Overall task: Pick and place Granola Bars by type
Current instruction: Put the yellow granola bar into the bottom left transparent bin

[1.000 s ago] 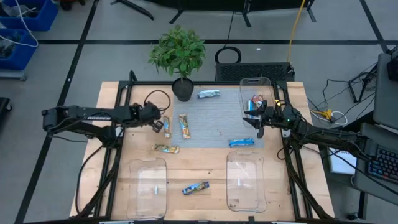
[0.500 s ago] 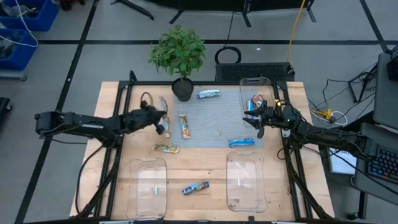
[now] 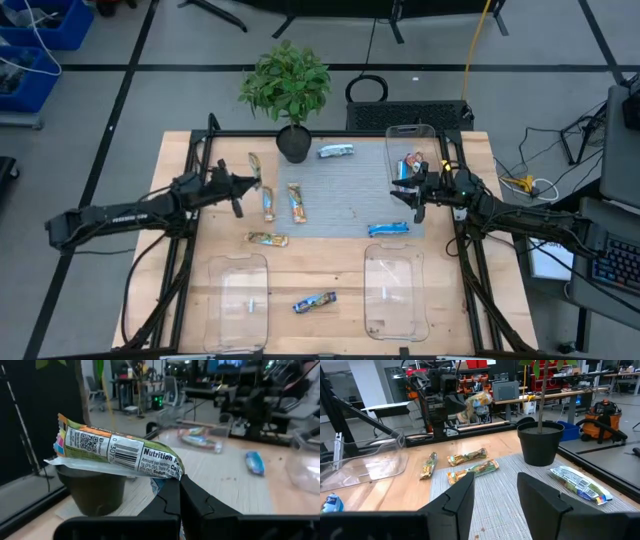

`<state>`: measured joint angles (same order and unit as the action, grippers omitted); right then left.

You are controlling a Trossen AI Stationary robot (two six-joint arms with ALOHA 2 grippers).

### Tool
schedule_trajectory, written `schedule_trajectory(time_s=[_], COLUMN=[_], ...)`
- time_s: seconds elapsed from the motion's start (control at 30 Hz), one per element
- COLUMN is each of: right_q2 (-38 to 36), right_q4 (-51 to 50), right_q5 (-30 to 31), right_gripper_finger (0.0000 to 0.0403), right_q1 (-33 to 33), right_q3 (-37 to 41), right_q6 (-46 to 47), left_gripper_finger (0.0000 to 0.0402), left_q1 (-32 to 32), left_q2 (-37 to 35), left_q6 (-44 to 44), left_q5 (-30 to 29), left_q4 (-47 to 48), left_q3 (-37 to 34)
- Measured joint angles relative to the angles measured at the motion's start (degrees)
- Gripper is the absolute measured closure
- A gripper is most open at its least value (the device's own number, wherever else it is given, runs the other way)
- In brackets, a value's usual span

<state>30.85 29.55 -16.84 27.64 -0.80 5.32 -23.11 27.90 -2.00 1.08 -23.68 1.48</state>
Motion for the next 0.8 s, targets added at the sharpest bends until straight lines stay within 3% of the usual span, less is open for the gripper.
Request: schedule_trajectory(time_s=[0.23,0.33,0.5,0.67,0.73,0.8], right_q2=[0.0,0.0,0.0,0.0,0.0,0.0], right_q4=[-1.7,-1.7,-1.7,-1.6,-1.6,-1.6], right_q5=[0.0,0.0,0.0,0.1,0.1,0.1], right_gripper_finger=[0.0263,0.0264,0.0264,0.0264,0.0264,0.0264], right_q1=[0.0,0.0,0.0,0.0,0.0,0.0], right_q3=[0.0,0.0,0.0,0.0,0.0,0.0], right_q6=[0.0,0.0,0.0,0.0,0.0,0.0], left_gripper_finger=[0.0401,0.0401,0.0401,0.0401,0.0401,0.0401], left_q1=[-3.6,-3.5,-3.5,-3.5,-3.5,-3.0], left_q2=[-12.2,-15.7,-18.7,-19.0,-19.0,-19.0], left_q6=[-1.1,-1.7,-3.2,-4.6,-6.1,-8.8], left_q5=[0.6,3.7,9.0,10.5,14.1,22.4], left_q4=[13.4,15.4,15.6,18.7,18.7,17.3], left_q3=[0.0,0.0,0.1,0.1,0.1,0.1])
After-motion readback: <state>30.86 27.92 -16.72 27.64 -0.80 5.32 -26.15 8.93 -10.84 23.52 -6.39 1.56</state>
